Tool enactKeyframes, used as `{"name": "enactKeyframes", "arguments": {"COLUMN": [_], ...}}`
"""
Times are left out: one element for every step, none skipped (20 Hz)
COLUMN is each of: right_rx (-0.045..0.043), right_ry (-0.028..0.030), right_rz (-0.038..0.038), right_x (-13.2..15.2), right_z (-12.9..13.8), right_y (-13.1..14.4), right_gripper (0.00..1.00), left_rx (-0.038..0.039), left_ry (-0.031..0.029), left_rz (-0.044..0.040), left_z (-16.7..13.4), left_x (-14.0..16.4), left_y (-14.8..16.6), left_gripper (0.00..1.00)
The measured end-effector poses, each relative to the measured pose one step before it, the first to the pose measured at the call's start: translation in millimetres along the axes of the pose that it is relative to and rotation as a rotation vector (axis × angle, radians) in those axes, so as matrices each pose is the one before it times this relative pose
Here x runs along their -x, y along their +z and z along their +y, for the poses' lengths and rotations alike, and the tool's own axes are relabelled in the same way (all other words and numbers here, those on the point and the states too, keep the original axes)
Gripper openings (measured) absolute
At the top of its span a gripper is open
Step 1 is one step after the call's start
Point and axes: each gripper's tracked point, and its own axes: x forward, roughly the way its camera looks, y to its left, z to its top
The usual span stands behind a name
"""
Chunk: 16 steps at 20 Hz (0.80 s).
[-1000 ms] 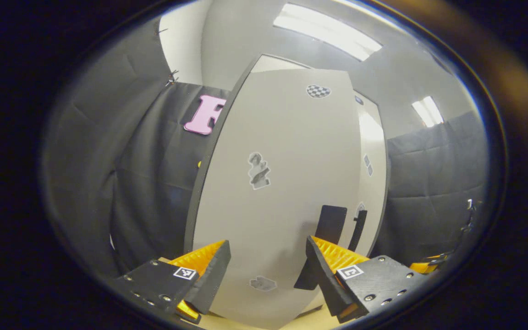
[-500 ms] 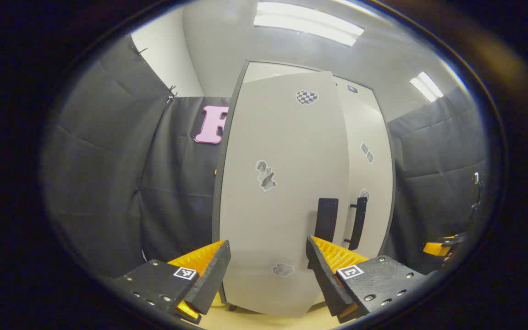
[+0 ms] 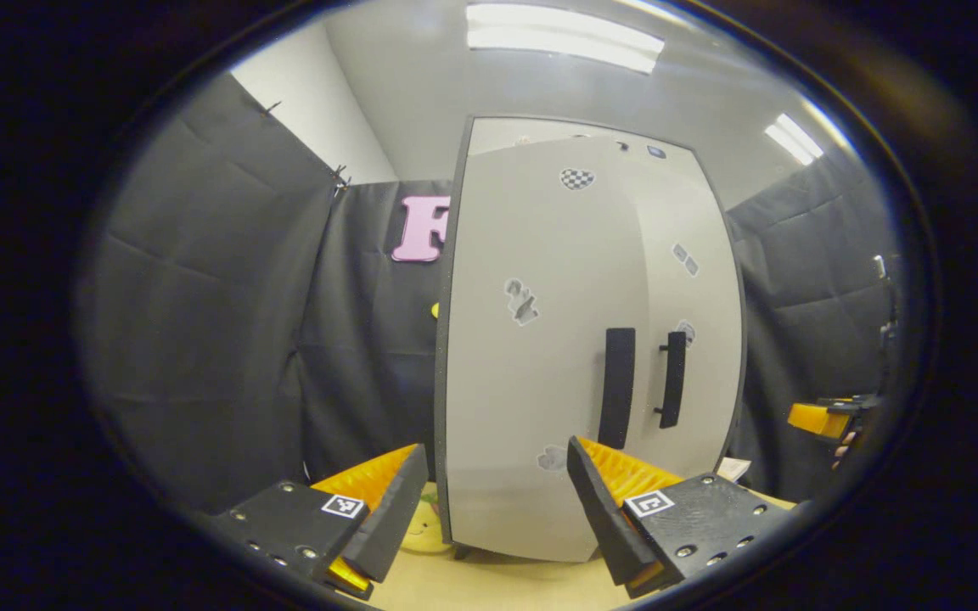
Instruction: Grab one shoe with the right hand and put it into the shoe cabinet, grab the other shoe with the left hand and put it into the shoe cabinet; then close the right door with the right hand and the left door with the left hand.
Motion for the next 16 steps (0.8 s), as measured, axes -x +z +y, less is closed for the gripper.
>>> {"name": "enactKeyframes", "arguments": {"right_rx": [-0.00150, 0.00189, 0.00651, 0.00979, 0.01081, 0.00857, 0.00546, 0.00174, -0.00060, -0.00084, -0.00026, 0.00060, 0.00256, 0.00535, 0.00497, 0.00337], "right_ry": [0.00934, 0.00700, 0.00615, 0.00779, 0.00643, 0.00448, 0.00160, 0.00038, -0.00069, -0.00209, -0.00281, -0.00273, -0.00236, -0.00430, -0.00411, -0.00147], "right_rz": [-0.00131, -0.00019, 0.00302, 0.00683, 0.00624, 0.00426, 0.00206, 0.00181, 0.00138, 0.00004, -0.00083, -0.00176, -0.00392, -0.00472, -0.00273, -0.00231], "right_x": [2.73, 2.23, 1.76, 2.51, 1.46, 2.06, 1.67, 2.03, 0.94, 1.30, 3.63, 0.74, 0.95, 0.81, -0.02, -0.21], "right_z": [5.16, 3.20, 3.57, 3.06, 1.63, 1.75, 1.05, 0.18, 0.30, 0.46, -0.85, -0.27, -0.50, -0.69, -0.47, 0.46], "right_y": [-0.53, -0.64, -2.36, -2.81, -2.98, -1.62, -1.72, -1.73, -0.77, -0.97, -2.15, -0.64, 1.23, 0.71, 0.85, -0.37], "right_gripper": [0.98, 0.98, 0.98, 0.98, 0.98, 0.92, 0.92, 0.98, 0.98, 0.98, 0.92, 0.92, 0.98, 0.98, 0.98, 0.98], "left_rx": [0.00645, 0.00450, 0.00211, 0.00183, 0.00214, 0.00247, 0.00221, 0.00159, 0.00145, 0.00104, 0.00012, -0.00016, 0.00022, 0.00099, 0.00158, 0.00069], "left_ry": [0.00670, 0.00692, 0.00681, 0.00896, 0.00239, -0.00197, -0.00084, -0.00233, -0.00348, -0.00221, -0.00409, -0.00417, -0.00194, -0.00335, -0.00192, -0.00259], "left_rz": [0.00363, 0.00727, 0.01013, 0.00792, 0.00591, 0.00678, 0.00713, 0.00745, 0.00637, 0.00460, 0.00296, 0.00448, 0.00027, 0.00020, 0.00124, -0.00096], "left_z": [1.26, 1.93, 1.68, 2.33, 0.67, 0.18, 0.34, 0.78, -0.15, 0.08, -0.24, -0.07, -0.52, -0.69, 0.38, -0.29], "left_x": [1.80, 2.69, 1.94, 2.44, 0.28, -0.17, -0.06, 0.19, 0.27, 0.70, -0.49, -0.03, 0.27, 0.10, 0.56, -0.57], "left_y": [-4.39, -5.15, -5.36, -3.95, -2.46, -3.39, -2.22, -3.09, -1.81, -1.58, -0.75, -1.88, 0.00, 0.15, -1.23, 0.50], "left_gripper": [1.00, 1.00, 0.94, 1.00, 0.98, 0.97, 0.95, 0.94, 0.92, 0.90, 0.89, 0.89, 0.92, 0.94, 0.95, 0.95]}}
